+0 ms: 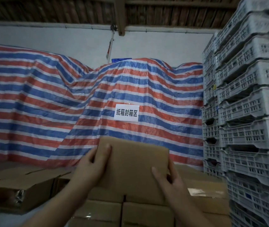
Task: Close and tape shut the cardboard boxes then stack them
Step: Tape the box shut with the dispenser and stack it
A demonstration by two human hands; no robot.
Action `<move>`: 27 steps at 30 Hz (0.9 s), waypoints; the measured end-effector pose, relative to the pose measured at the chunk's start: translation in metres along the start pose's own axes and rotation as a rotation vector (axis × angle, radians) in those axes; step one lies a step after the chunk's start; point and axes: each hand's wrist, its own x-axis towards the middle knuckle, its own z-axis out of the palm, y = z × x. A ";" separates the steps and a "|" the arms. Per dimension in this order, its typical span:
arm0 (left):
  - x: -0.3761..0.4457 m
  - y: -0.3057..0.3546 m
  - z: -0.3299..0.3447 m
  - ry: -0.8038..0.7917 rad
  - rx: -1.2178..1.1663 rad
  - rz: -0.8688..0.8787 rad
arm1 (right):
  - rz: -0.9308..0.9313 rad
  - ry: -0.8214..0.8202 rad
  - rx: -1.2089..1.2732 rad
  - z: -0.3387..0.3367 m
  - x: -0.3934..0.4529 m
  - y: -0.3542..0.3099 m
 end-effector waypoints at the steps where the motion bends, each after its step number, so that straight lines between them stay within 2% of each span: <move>1: 0.020 0.008 -0.001 -0.028 -0.003 0.010 | -0.026 0.013 -0.022 0.004 0.016 -0.012; 4: 0.083 0.024 -0.009 -0.148 -0.152 -0.035 | -0.083 0.061 0.008 0.015 0.071 -0.033; 8: 0.138 0.013 -0.014 -0.310 -0.327 -0.094 | 0.066 0.090 0.055 0.032 0.148 -0.041; 12: 0.184 -0.008 0.004 -0.206 -0.363 -0.155 | 0.190 0.058 0.056 0.050 0.208 -0.036; 16: 0.223 -0.033 0.012 -0.192 -0.341 -0.281 | 0.314 -0.012 -0.017 0.065 0.259 -0.011; 20: 0.250 -0.066 0.008 -0.186 -0.217 -0.354 | 0.446 -0.166 -0.099 0.081 0.295 0.023; 27: 0.271 -0.106 0.006 -0.193 -0.037 -0.461 | 0.587 -0.261 -0.141 0.092 0.325 0.061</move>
